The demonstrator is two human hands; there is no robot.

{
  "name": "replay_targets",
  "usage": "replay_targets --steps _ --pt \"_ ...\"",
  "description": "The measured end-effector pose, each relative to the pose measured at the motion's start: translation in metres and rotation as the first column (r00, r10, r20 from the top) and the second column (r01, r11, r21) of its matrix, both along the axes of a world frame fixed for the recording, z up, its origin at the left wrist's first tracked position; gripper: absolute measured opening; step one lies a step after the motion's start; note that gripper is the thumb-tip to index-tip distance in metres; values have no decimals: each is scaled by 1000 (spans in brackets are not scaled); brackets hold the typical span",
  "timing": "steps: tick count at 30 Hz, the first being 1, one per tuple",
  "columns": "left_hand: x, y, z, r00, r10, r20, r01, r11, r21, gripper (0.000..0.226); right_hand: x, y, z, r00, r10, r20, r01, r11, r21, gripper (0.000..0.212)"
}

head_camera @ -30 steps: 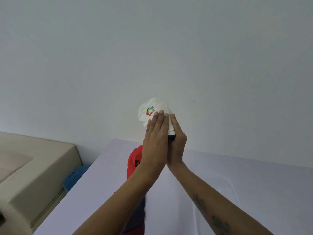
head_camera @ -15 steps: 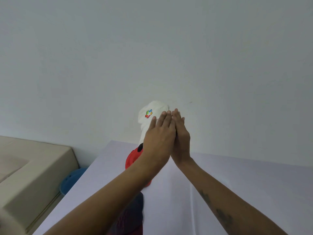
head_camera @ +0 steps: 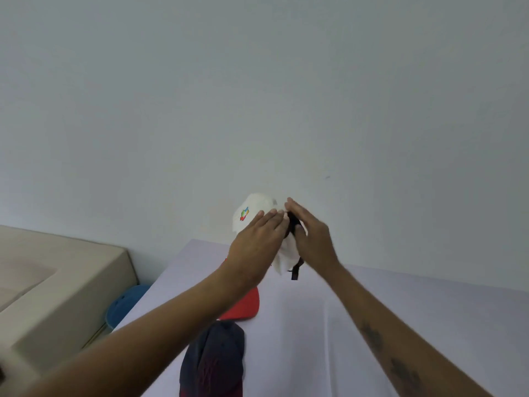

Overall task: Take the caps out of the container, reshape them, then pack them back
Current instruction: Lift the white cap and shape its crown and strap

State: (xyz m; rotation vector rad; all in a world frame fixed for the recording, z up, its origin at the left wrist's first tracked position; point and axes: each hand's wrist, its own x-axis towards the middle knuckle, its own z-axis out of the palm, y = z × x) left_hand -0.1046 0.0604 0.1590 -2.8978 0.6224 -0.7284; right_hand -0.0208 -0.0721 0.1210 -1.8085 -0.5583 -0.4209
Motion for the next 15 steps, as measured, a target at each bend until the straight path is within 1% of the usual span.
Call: replay_targets --steps 1,2,3,4,5,6,7,8,9,11,13,14,15 --pt "0 5 -3 999 29 13 -30 998 53 68 7 -8 8 1000 -5 -28 3 998 -56 57" --pt "0 10 -7 999 26 35 -30 994 103 65 18 -15 17 995 -13 -99 12 1000 -11 55" --pt "0 11 -10 997 -9 82 -4 988 157 60 23 -20 29 986 -24 -168 31 999 39 46" --pt "1 9 -14 996 -39 86 19 976 215 57 26 -22 36 974 -37 -222 46 998 34 35" --pt "0 4 -20 998 -40 54 25 967 255 56 25 -18 41 964 -55 -259 39 997 -68 34" --pt "-2 -1 -26 999 -30 19 23 959 283 56 24 -13 42 945 -34 -324 -22 986 -168 43" --pt "-3 -5 -31 999 -42 8 38 954 298 57 22 -6 42 905 -9 -426 -98 969 -229 52" --pt "-6 -11 -34 999 -44 2 41 948 315 58 19 0 40 844 -6 -537 -140 963 -231 55" --pt "-11 -17 -35 999 -28 -22 34 945 326 59 17 6 37 790 1 -613 -151 969 -194 52" --pt "-14 -24 -45 990 20 -136 29 935 354 59 18 13 29 746 -2 -666 -110 986 -126 43" --pt "-18 -25 -56 980 39 -197 29 943 331 63 19 15 25 747 28 -665 -95 993 -65 33" --pt "-20 -24 -63 971 22 -239 48 957 285 66 18 14 25 751 61 -657 -115 993 -39 26" --pt "-23 -21 -68 946 -9 -325 75 979 192 71 19 13 24 759 86 -645 -139 990 -32 22"
